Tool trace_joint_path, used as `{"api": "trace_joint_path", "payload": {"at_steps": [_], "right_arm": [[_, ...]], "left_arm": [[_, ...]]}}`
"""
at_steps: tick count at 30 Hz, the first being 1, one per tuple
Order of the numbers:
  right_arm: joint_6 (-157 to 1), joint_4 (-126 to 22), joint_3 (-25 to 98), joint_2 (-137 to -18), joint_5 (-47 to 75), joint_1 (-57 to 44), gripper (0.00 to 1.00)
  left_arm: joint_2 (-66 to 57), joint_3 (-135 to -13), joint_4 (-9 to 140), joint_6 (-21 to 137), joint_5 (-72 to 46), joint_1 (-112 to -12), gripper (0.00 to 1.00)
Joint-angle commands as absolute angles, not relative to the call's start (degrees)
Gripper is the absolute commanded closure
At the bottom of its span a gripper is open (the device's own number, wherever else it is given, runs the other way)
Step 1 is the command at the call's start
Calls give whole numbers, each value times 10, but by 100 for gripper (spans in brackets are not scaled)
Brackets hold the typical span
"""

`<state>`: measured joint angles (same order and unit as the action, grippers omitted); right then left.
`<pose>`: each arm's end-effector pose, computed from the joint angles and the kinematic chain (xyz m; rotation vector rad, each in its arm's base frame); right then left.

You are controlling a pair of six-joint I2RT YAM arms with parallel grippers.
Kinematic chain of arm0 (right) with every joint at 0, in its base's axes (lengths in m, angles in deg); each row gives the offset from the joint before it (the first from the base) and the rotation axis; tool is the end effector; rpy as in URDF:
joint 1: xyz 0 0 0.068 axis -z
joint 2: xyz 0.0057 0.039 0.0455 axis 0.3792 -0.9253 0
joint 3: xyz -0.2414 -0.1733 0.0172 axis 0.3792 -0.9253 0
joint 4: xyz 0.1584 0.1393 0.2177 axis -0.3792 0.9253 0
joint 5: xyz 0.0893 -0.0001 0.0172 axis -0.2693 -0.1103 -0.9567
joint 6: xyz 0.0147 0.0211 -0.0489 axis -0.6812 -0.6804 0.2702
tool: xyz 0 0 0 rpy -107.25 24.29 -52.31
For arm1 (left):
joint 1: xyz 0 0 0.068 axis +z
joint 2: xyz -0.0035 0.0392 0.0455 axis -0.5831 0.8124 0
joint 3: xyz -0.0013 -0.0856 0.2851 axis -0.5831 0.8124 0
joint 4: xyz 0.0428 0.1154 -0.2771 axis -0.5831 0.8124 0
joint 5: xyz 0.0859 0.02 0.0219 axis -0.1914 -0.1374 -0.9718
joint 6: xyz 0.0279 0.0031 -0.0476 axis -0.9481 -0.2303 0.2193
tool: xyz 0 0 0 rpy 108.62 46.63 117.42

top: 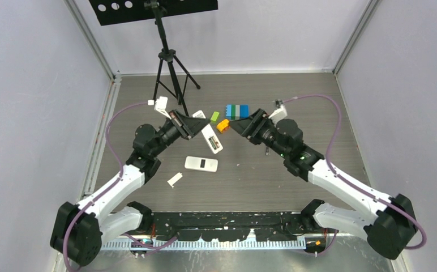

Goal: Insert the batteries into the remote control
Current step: Load the battery into the remote control, then pick up the battery from the center of the board.

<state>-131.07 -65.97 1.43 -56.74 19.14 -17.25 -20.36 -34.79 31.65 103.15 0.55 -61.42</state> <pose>0.2143 0.1791 0.3124 0.2923 1.8448 1.3052 0.2335 -0.1282 0.3071 -0.0615 1.5765 -1.4245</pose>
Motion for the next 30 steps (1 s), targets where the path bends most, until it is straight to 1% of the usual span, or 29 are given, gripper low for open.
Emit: {"api": "trace_joint_path", "payload": {"at_steps": [1, 5, 8, 12, 20, 21, 23, 25, 27, 30], "right_arm": [[-1171, -396, 58, -534, 321, -113, 30], [-1137, -337, 65, -607, 274, -8, 29], [-1131, -310, 81, -685, 259, 35, 36], [-1108, -283, 110, -781, 257, 40, 44], [-1071, -258, 145, -872, 279, 39, 47], [-1064, -258, 148, -880, 279, 40, 49], [-1053, -249, 160, -895, 288, 40, 59], [-1044, -238, 173, -908, 296, 39, 65], [-1041, -226, 181, -916, 304, 39, 68], [-1038, -209, 184, -917, 314, 36, 69]], "left_arm": [[-249, -305, 375, 937, 13, -612, 100], [-246, -292, 361, 940, 53, -612, 100], [-238, -289, 346, 947, 78, -612, 100], [-231, -292, 351, 948, 95, -612, 100], [-217, -286, 347, 946, 102, -612, 100], [-214, -286, 344, 946, 103, -612, 100], [-207, -286, 340, 946, 106, -612, 100], [-202, -287, 336, 945, 106, -612, 100], [-197, -288, 336, 944, 108, -612, 100], [-193, -290, 335, 942, 111, -612, 100]]}}
